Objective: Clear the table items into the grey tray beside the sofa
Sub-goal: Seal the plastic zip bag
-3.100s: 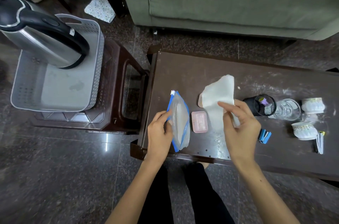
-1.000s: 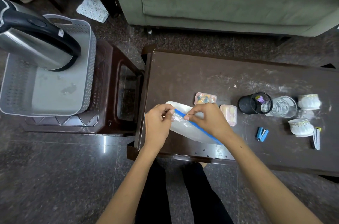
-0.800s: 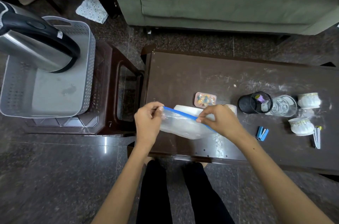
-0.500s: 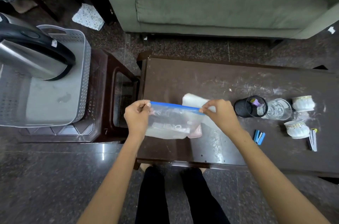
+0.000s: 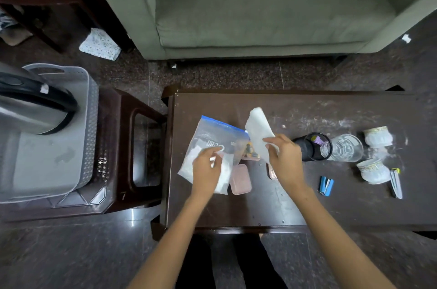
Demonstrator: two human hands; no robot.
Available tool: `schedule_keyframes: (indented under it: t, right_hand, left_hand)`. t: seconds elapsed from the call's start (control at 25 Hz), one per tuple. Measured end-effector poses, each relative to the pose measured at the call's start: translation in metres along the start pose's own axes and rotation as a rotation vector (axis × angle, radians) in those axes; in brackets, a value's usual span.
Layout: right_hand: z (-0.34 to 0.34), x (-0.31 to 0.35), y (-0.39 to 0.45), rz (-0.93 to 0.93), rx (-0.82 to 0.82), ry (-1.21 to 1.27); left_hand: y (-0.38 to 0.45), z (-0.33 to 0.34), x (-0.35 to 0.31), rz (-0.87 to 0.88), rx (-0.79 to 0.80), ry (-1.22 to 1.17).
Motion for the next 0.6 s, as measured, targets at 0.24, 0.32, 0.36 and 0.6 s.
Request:
schedule_keyframes:
  t: [0.24,0.32,0.36,0.6]
  right_hand:
    - [0.004,-0.072,-0.056,0.345,0.363,0.634]
    - [0.004,-0.088,-0.066,0.375,0.485,0.689]
    - [0.002,-0.094,-0.068,0.389,0.504,0.71]
    - [-0.022,-0.13,-0.068,0.667,0.375,0.799]
  left_hand:
    - [-0.058,0.085,-0.002,-0.353,0.175,-0.501]
    - [-0.06,0.096,-0.008,-0.309,0.136,-0.567]
    - [-0.059,0.1,-0.009,-0.297,0.133,-0.58]
    - [-0.076,0.126,-0.016,-0.348,0.066,-0.594]
Point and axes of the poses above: each hand's wrist, its own y-axis towards the middle knuckle, its own z-axis out of the palm, x = y × z, the point moved 6 cm from there along y, towards the middle knuckle, and after that the axes turned 7 degrees about z, right-handed, at the moved point
